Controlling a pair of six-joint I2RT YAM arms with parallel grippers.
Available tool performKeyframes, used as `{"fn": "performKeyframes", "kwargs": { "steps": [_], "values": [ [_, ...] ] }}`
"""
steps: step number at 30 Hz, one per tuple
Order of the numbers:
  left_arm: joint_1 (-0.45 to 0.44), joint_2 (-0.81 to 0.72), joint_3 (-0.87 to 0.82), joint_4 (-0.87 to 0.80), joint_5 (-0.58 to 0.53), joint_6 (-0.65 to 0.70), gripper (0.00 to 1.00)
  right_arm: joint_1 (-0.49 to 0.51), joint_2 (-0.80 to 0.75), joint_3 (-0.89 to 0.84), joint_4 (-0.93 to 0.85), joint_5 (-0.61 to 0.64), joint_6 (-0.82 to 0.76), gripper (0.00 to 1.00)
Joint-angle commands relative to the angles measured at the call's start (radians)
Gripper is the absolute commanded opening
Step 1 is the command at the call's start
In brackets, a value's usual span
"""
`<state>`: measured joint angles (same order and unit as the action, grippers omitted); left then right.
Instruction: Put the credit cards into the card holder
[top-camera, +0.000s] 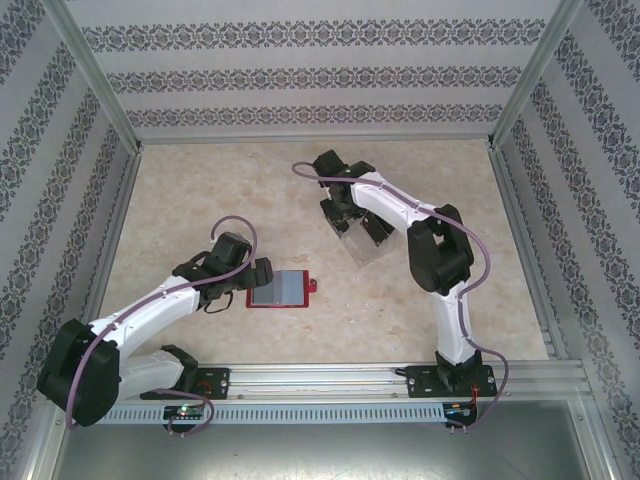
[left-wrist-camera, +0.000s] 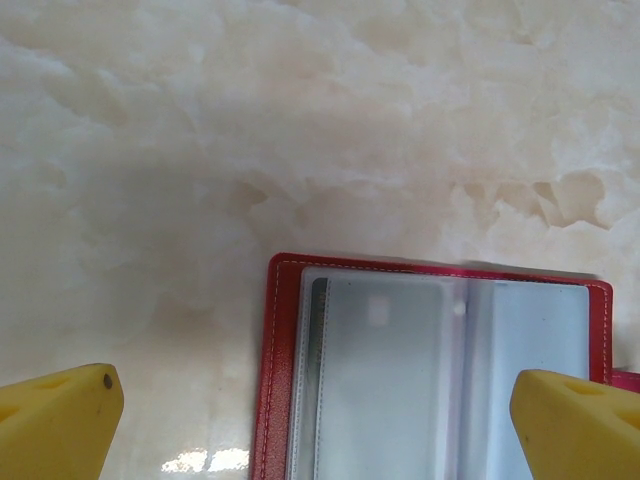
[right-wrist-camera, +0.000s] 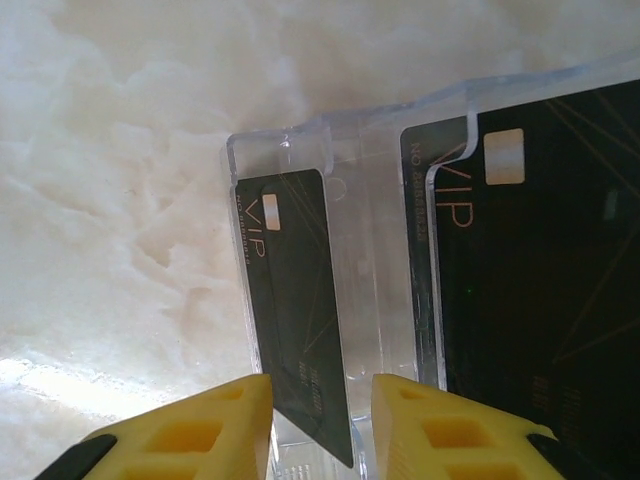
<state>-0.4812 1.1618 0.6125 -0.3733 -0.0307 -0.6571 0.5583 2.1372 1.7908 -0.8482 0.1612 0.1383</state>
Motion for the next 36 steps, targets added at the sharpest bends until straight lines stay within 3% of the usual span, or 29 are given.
{"fn": "performKeyframes", "kwargs": {
  "steps": [1,12,19,24,28,36],
  "values": [
    [0.016,0.000,0.010,0.016,0.003,0.018,1.00,-0.007,0.030,0.042,-0.034,0.027,-0.022,0.32],
    [0.022,0.000,0.000,0.024,0.004,0.018,1.00,-0.012,0.095,0.102,-0.058,-0.005,-0.025,0.28],
    [0.024,0.004,0.003,0.027,0.003,0.019,1.00,-0.026,0.090,0.096,-0.050,-0.055,-0.015,0.15],
    [0.023,0.006,0.007,0.028,0.006,0.021,1.00,-0.034,0.092,0.092,-0.048,-0.087,-0.015,0.13],
    [0.023,0.012,0.011,0.026,0.009,0.024,1.00,-0.040,0.093,0.093,-0.046,-0.122,-0.014,0.01],
    [0.026,0.029,0.058,-0.060,-0.011,0.064,1.00,-0.051,0.030,0.112,-0.047,-0.163,-0.010,0.00]
  ]
}}
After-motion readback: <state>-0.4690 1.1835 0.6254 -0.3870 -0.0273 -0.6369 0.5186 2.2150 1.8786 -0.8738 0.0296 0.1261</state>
